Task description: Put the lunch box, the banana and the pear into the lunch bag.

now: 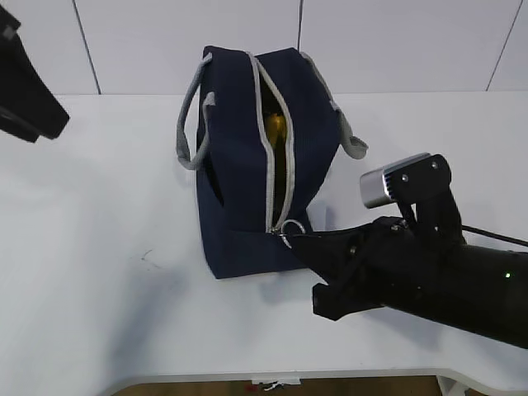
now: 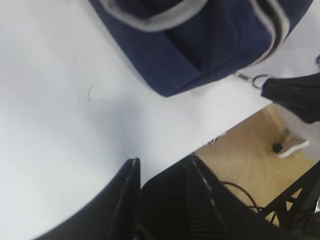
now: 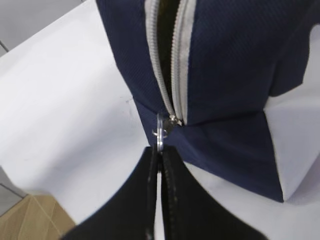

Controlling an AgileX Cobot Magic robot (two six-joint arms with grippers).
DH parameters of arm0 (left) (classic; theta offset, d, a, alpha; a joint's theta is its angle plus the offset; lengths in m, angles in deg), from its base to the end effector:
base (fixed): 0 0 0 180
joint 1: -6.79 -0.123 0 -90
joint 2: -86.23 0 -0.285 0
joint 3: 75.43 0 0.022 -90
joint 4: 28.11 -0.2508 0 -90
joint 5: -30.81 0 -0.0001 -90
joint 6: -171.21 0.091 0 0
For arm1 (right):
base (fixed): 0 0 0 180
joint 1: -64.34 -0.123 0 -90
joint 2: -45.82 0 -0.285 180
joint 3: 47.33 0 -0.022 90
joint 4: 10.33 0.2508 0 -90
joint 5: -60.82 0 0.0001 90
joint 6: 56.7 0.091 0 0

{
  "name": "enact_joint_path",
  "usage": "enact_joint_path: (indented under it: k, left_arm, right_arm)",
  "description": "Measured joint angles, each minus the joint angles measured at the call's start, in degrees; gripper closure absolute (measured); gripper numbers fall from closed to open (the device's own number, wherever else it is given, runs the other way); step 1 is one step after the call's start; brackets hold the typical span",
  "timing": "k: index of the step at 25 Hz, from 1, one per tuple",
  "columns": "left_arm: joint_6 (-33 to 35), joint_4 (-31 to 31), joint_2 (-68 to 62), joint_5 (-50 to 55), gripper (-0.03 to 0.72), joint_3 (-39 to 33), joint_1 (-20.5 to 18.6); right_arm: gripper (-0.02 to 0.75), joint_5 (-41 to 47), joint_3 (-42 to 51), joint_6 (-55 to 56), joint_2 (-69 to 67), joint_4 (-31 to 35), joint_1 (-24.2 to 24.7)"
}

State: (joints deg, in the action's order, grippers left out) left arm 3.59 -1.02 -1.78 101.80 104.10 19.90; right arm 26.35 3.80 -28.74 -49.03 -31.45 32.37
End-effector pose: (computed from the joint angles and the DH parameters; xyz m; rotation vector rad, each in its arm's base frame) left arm 0.2558 -0.0998 0.3607 0.5005 2.6708 -0.6602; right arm 0.2145 0.1557 0.1760 -0.5165 1.9667 0.6760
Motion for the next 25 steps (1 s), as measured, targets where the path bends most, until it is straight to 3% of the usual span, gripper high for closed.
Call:
enact_joint_path:
  k: [9,13,25]
  left_arm:
    - [0.9,-1.3,0.0,0.0,0.445,-3.7,0.0]
    - [2.3,-2.9,0.0,0.0,0.445,-3.7,0.0]
    - [7.8,-3.9,0.0,-0.6,0.445,-3.7,0.0]
  right_arm:
    - [0.724,14.9,-8.1,9.0,5.7,-10.3,0.0]
    - [0.724,20.6,-13.9,16.3,6.1,-19.0,0.0]
    - [0.724,25.2,-31.9,41.9,1.8,-42.1,0.0]
